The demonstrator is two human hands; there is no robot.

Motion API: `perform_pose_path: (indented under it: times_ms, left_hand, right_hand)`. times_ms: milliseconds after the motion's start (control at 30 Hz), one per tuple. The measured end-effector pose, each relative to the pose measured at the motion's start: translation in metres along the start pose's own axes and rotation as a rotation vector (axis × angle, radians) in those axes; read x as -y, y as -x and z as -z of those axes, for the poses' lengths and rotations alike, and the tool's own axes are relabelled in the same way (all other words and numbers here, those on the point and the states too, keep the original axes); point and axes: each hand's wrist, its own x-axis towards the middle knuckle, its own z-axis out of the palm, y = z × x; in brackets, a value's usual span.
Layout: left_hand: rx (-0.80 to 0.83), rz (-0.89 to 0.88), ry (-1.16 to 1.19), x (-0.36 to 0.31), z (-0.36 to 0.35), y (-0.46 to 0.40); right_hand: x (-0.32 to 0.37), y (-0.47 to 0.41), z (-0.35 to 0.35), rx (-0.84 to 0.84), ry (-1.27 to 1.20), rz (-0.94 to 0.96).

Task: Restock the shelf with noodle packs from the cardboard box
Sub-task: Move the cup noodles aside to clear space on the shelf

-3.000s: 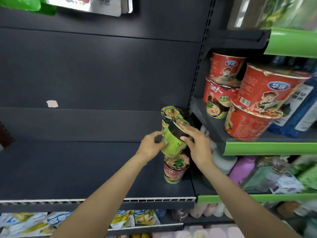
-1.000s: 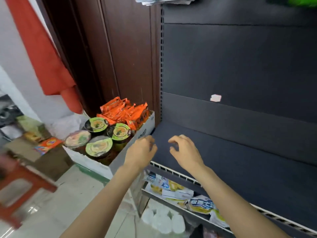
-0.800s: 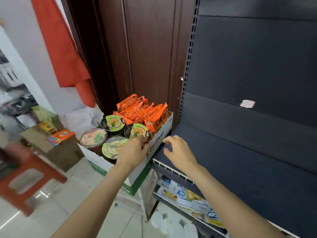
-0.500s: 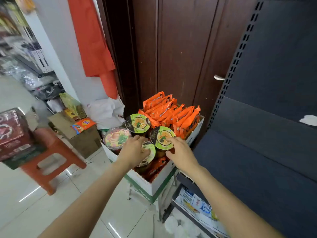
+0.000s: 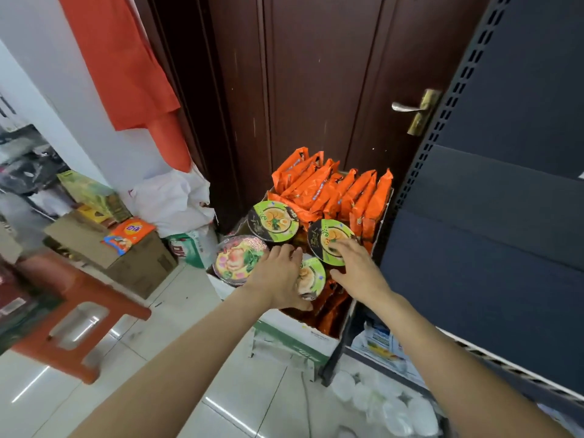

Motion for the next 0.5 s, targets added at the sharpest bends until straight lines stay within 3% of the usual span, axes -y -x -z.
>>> perform_pose_path:
  times_ms: [167, 300, 400, 500]
  left_hand:
    - [-0.055, -0.037, 0.202, 0.014, 0.009, 0.004]
    - [-0.256, -0.062, 0.462, 0.026, 0.022, 0.009]
    - [-0.366, -0.072, 0.466, 0.033, 0.032, 0.003]
    - [-0.346, -0.057, 0.488, 0.039, 0.035, 0.001]
  right_hand:
    - [0.008, -0.001, -0.004, -0.023, -0.030, -0.089]
    - [0.010, -0.007, -0.002, -0.016, -0.026, -0.149]
    - [0.013, -0.013, -0.002, -0.005, -0.017, -0.215]
    - [0.014, -0.020, -0.003, -0.010, -0.075, -0.301]
